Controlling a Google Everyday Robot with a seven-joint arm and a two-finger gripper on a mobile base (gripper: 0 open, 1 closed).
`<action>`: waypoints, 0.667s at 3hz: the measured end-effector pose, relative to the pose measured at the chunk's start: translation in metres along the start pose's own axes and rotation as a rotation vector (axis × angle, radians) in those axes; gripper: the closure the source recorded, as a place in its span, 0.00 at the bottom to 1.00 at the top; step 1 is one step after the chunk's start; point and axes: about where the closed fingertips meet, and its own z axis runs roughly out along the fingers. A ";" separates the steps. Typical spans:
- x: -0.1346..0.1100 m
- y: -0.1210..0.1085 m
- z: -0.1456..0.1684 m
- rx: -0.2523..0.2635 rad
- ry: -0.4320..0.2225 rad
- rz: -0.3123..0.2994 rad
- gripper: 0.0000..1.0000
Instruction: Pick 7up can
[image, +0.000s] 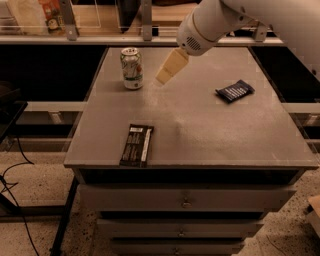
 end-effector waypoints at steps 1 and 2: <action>-0.017 -0.010 0.035 0.029 -0.024 0.025 0.00; -0.028 -0.021 0.070 0.013 -0.044 0.059 0.00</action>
Offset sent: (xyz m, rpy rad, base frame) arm 0.0923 0.0671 -0.0442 0.1142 0.0212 -0.0575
